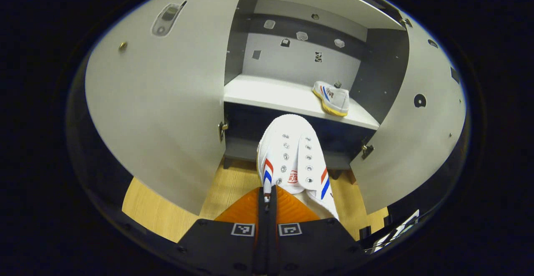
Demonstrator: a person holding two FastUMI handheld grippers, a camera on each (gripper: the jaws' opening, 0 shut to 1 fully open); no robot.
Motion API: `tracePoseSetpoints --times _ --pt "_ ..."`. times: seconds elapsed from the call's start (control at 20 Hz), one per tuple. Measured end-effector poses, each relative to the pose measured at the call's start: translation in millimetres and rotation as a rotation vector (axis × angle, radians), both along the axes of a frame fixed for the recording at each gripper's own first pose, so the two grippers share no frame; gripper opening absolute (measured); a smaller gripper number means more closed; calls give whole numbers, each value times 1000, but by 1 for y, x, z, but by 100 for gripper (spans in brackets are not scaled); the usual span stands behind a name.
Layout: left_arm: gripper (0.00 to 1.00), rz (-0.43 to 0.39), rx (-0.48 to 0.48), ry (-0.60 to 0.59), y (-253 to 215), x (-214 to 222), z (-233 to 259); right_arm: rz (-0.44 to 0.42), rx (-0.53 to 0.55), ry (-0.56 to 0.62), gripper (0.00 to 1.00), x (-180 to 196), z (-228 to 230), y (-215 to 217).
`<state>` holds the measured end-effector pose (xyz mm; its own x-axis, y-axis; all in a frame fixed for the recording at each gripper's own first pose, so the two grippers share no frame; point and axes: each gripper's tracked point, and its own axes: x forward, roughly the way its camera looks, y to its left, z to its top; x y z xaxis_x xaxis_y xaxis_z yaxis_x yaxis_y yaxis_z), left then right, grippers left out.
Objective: Grab one shoe with the right hand and put it into the shoe cabinet, grab the other shoe with the left hand and put it into the shoe cabinet; then close the right door with the right hand and the left door with the left hand.
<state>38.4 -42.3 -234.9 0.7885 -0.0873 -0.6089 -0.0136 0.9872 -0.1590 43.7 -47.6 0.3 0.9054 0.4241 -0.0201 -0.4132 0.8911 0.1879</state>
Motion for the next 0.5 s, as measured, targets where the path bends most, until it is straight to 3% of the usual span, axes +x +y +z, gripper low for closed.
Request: tracePoseSetpoints --times 0.2,0.5 --pt "7 -31 -12 -58 11 1 28 -33 36 16 92 3 -4 6" --pt "6 -85 41 -109 5 1 20 -135 41 1 92 4 -1 10"
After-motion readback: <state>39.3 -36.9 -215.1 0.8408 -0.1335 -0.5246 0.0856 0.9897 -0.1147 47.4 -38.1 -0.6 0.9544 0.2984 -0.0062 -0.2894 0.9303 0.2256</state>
